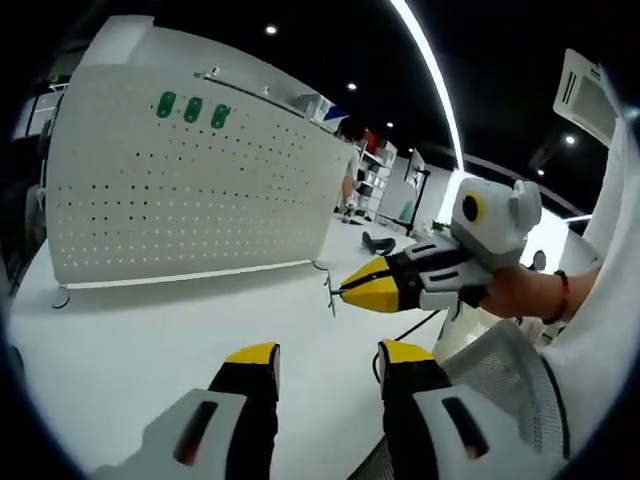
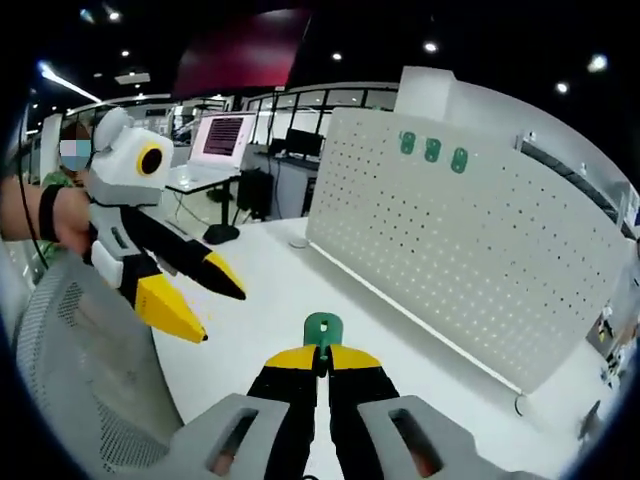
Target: Insert the hook assembly into the mounting plate slot until the hook locks in place.
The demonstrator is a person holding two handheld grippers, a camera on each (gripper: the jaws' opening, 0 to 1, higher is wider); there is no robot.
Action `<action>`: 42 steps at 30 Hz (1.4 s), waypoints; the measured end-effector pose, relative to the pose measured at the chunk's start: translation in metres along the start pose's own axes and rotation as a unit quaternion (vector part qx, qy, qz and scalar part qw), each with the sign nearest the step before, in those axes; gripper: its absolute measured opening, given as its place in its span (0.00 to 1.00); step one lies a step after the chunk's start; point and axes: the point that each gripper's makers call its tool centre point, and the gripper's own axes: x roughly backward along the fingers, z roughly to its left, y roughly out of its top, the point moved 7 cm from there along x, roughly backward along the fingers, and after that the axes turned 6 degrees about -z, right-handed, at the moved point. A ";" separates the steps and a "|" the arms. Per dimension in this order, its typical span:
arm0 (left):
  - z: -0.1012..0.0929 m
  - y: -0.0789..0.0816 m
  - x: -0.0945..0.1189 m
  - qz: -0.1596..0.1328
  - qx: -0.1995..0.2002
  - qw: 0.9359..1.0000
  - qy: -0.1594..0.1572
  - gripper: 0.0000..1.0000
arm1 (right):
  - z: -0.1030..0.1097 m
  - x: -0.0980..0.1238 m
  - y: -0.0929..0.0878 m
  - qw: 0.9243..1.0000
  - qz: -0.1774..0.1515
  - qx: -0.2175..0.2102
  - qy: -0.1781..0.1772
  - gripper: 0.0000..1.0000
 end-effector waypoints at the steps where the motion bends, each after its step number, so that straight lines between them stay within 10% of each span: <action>1: 0.001 0.001 0.001 -0.001 -0.003 1.000 0.002 0.44 | -0.001 -0.001 0.001 1.000 -0.001 0.001 -0.002 0.01; 24: 0.006 0.003 0.005 -0.031 -0.049 0.997 0.043 0.71 | -0.048 -0.019 0.030 0.998 -0.020 0.002 -0.065 0.01; 42: 0.005 0.003 0.011 -0.025 -0.050 0.997 0.045 0.72 | -0.078 -0.030 0.058 0.992 -0.054 -0.015 -0.115 0.01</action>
